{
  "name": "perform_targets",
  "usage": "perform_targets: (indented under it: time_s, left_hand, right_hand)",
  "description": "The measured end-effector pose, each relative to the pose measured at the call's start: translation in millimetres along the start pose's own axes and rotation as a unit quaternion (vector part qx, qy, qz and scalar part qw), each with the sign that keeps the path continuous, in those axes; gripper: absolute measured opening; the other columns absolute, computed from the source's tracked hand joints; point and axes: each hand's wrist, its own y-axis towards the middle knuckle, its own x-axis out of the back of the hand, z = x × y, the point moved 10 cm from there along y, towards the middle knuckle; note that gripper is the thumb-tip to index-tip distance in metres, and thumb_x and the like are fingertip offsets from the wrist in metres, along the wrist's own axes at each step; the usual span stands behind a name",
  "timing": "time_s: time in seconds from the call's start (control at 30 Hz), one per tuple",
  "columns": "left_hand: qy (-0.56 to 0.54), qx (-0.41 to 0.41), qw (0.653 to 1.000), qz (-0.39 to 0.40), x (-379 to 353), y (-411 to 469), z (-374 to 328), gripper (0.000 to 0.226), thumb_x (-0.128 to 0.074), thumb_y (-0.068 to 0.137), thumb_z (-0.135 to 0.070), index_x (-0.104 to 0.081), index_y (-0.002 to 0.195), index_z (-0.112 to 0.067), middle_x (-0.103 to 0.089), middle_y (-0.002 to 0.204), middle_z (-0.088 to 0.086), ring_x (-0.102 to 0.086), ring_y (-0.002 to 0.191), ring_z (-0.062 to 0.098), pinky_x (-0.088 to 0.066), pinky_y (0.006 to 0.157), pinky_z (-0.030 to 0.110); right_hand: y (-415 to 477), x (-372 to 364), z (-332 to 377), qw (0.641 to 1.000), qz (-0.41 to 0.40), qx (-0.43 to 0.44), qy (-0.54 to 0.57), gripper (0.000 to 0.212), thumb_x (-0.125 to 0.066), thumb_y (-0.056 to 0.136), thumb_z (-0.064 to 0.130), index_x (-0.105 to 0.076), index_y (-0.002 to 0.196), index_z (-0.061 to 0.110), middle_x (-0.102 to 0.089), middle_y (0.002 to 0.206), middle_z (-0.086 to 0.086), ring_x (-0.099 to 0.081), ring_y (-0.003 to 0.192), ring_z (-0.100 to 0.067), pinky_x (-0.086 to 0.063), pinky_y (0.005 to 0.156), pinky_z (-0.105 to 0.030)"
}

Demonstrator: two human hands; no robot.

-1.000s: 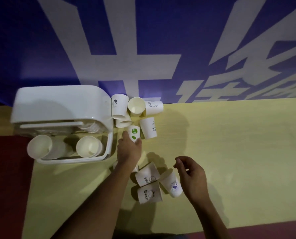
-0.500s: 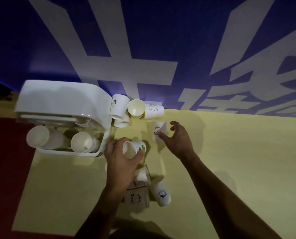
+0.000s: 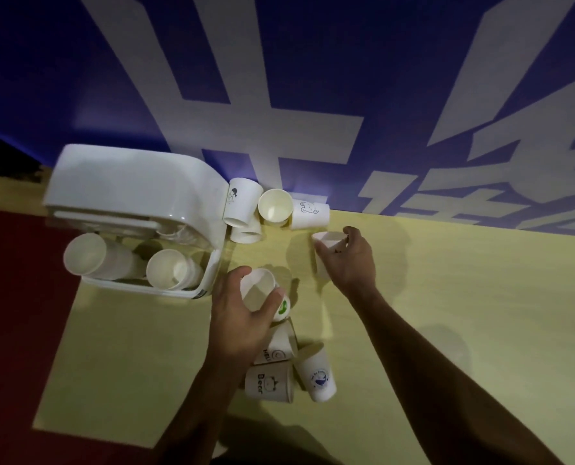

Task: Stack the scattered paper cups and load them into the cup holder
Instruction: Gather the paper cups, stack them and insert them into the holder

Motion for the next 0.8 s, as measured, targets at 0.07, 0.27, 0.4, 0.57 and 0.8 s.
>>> perform_targets:
  time_s: [0.07,0.27,0.4,0.57,0.8]
  left_hand:
    - [-0.006,0.001,1.000,0.009,2.3,1.5,-1.1,0.067,-0.082,0.078,-0.051,-0.052,0.134,-0.030,-0.056,0.129,-0.009,-0.055,0.121,0.016,-0.049,0.103,0.043]
    - [-0.011,-0.046,0.998,0.034,17.5,0.9,-12.9,0.079,-0.090,0.070,-0.044,-0.051,0.137,-0.029,-0.055,0.128,-0.013,-0.053,0.116,0.010,-0.044,0.094,0.028]
    - [-0.009,-0.098,0.994,0.048,42.3,-1.1,-15.0,0.076,-0.091,0.069,-0.046,-0.052,0.132,-0.034,-0.056,0.124,-0.015,-0.052,0.111,0.008,-0.045,0.088,0.027]
    - [-0.028,-0.135,0.989,0.052,91.7,4.4,5.0,0.075,-0.089,0.069,-0.050,-0.052,0.132,-0.035,-0.057,0.127,-0.017,-0.053,0.115,0.007,-0.045,0.089,0.022]
    - [-0.052,-0.143,0.988,0.008,166.0,29.3,44.0,0.071,-0.087,0.074,-0.046,-0.053,0.135,-0.032,-0.058,0.131,-0.016,-0.053,0.118,0.005,-0.044,0.094,0.020]
  right_hand:
    - [-21.9,14.9,14.1,0.997,-0.026,0.067,0.027,0.084,-0.079,0.081,0.050,-0.046,0.145,0.007,-0.060,0.137,-0.011,-0.056,0.124,-0.030,-0.050,0.102,-0.046]
    - [-96.7,49.6,49.7,0.977,-0.089,0.170,0.091,0.078,-0.087,0.075,0.037,-0.050,0.141,0.019,-0.056,0.131,0.010,-0.056,0.114,-0.011,-0.056,0.085,-0.036]
    - [-137.4,46.6,71.6,0.978,-0.082,0.145,0.126,0.071,-0.091,0.073,0.038,-0.054,0.133,0.030,-0.056,0.124,0.021,-0.055,0.109,0.001,-0.047,0.077,-0.013]
    - [-174.5,15.8,98.0,0.977,-0.084,0.111,0.161,0.067,-0.089,0.073,0.046,-0.057,0.130,0.031,-0.059,0.125,0.018,-0.057,0.111,-0.003,-0.046,0.072,-0.011]
    - [-203.9,-34.0,142.5,0.975,-0.089,0.115,0.169,0.068,-0.087,0.075,0.042,-0.055,0.133,0.030,-0.057,0.130,0.020,-0.057,0.114,-0.004,-0.051,0.074,-0.024]
